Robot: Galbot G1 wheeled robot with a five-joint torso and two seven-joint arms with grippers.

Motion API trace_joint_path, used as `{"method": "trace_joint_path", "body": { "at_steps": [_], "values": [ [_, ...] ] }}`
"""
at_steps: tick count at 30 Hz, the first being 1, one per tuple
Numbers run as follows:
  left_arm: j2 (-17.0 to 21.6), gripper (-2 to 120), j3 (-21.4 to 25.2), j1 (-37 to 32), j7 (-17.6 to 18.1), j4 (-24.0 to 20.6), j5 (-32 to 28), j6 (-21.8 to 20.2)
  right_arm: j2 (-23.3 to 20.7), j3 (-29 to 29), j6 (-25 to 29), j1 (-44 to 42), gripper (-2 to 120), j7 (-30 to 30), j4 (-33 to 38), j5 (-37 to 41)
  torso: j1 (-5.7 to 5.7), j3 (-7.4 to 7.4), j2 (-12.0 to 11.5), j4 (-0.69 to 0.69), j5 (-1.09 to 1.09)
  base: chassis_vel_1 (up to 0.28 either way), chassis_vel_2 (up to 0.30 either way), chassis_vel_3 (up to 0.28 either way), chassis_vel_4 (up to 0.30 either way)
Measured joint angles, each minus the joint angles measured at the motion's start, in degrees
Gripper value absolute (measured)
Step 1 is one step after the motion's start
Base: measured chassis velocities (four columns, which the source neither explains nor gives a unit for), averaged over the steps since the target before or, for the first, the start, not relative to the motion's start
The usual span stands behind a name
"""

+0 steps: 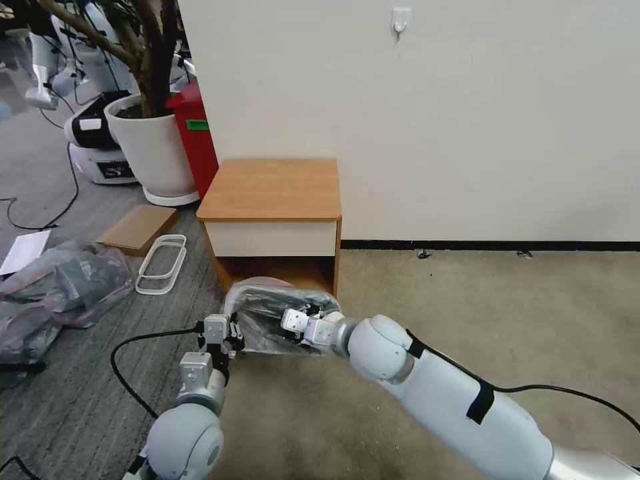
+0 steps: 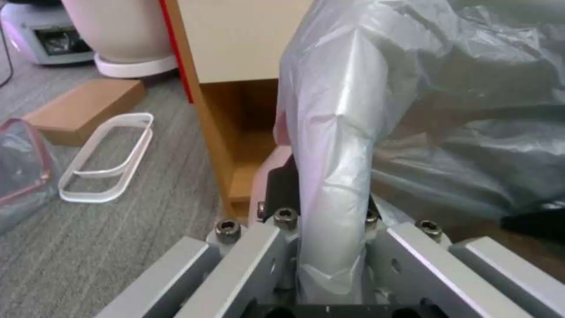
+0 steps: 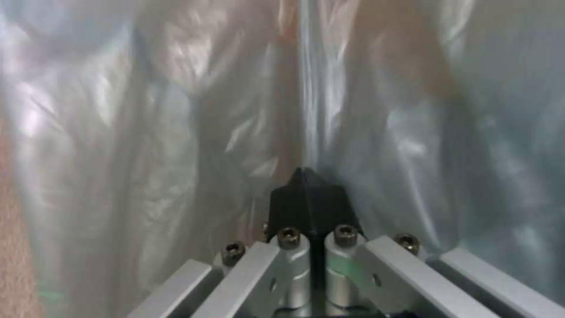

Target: Pick up the garbage bag from the table and place it over the trash can.

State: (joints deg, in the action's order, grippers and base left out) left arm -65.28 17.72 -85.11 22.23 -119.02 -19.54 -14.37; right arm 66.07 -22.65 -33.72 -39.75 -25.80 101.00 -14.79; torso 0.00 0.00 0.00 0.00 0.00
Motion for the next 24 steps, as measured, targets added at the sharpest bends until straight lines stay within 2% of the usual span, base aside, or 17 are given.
{"method": "trace_joint_path", "body": {
  "at_steps": [24],
  "values": [
    [-0.9,2,-1.21,-0.74,-1.11,-0.6,0.64,0.54,5.71,-1.97,-4.64,2.45,0,0.87,-11.86,-2.35,0.0,0.0,0.0,0.0,0.0,0.0,0.0,0.0,0.0]
  ]
}}
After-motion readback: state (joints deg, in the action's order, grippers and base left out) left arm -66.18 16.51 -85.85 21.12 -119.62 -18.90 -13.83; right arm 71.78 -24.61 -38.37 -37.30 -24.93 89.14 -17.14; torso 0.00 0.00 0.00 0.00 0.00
